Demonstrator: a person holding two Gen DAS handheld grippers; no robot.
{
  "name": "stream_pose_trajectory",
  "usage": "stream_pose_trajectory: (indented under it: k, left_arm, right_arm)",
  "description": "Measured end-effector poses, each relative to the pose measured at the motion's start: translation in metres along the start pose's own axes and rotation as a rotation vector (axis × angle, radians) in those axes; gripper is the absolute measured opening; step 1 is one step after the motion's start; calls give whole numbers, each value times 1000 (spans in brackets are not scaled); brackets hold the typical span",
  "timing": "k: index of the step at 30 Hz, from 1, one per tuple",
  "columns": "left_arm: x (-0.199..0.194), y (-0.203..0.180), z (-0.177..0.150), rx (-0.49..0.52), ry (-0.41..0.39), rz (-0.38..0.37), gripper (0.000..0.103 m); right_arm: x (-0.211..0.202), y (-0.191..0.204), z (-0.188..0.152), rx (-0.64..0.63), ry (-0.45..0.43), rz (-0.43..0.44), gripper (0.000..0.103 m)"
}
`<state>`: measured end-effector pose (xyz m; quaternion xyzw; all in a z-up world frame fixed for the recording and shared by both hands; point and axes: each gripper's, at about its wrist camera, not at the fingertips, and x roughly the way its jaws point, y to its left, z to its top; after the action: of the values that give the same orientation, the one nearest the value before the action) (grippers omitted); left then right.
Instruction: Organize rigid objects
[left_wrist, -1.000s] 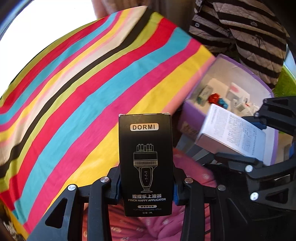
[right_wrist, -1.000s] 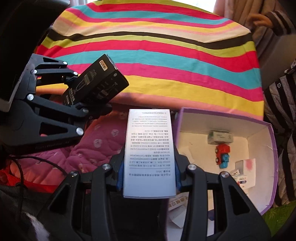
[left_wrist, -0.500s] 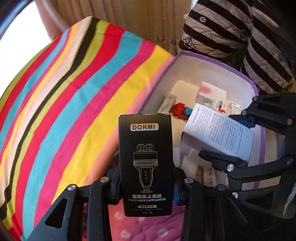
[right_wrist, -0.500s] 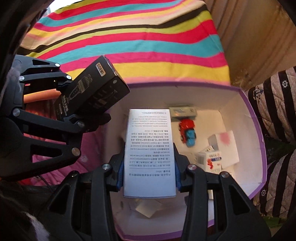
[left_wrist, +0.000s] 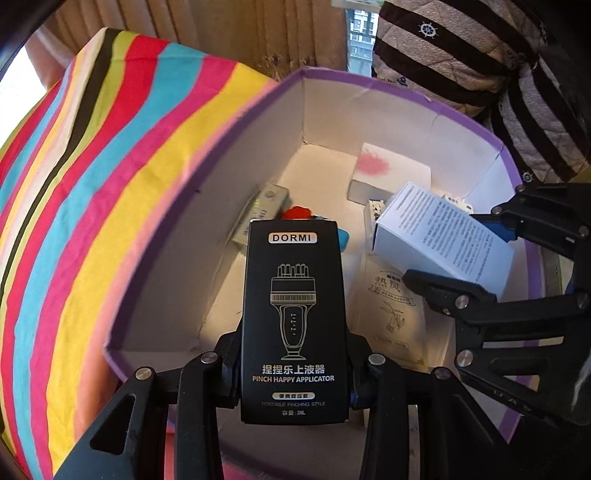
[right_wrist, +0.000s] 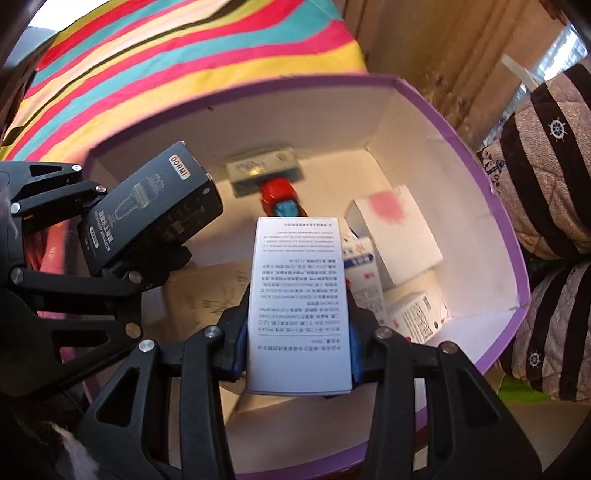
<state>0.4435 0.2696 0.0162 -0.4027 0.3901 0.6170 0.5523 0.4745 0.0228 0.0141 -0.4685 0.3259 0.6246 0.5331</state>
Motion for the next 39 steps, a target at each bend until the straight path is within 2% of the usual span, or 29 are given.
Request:
stream_pose_trajectory:
  k: [6, 7, 8, 9, 10, 12, 17, 23, 26, 28, 29, 33, 34, 35, 37, 39]
  left_arm:
    - [1, -10, -3, 19, -24, -2, 42]
    - [0, -10, -4, 23, -26, 7, 48]
    - [0, -8, -4, 17, -21, 35, 54]
    - [0, -4, -4, 0, -15, 62, 69]
    - [0, -2, -3, -15, -16, 61, 80]
    - [-5, 6, -4, -46, -36, 53, 85]
    - [-14, 12, -6, -56, -64, 80, 87]
    - [-25, 20, -12, -78, -87, 76, 88]
    - [-32, 26, -12, -93, -106, 70, 95]
    - [-36, 29, -14, -97, -120, 66, 103]
    - [-38, 30, -15, -99, -128, 65, 103]
    - [-48, 31, -17, -103, -181, 13, 103]
    - [-54, 30, -17, -103, -202, 41, 103]
    - [-57, 27, -17, -105, -212, 111, 103]
    - [-62, 24, -15, -113, -208, 305, 103]
    - [-62, 23, -13, -110, -189, 398, 103]
  right_arm:
    - [5, -11, -8, 59, 17, -6, 48]
    - [7, -14, -6, 68, 21, -11, 51]
    - [8, -17, -6, 82, 34, -35, 58]
    - [9, -18, -8, 89, 40, -54, 65]
    - [9, -20, -8, 93, 42, -68, 68]
    - [5, -23, -8, 106, 33, -56, 75]
    - [1, -18, -5, 104, 22, -52, 77]
    - [-5, -14, -1, 87, 10, -79, 79]
    - [-7, -13, 2, 83, 8, -95, 81]
    - [-7, -13, 3, 80, 13, -100, 81]
    - [-7, -12, 4, 77, 17, -105, 81]
    - [-9, -9, 9, 68, 6, -111, 81]
    - [-10, -9, 11, 67, 2, -109, 81]
    - [-11, -8, 11, 66, -1, -107, 81]
    - [-11, -5, 11, 65, -2, -102, 81]
    - [-9, -4, 10, 67, 4, -96, 81]
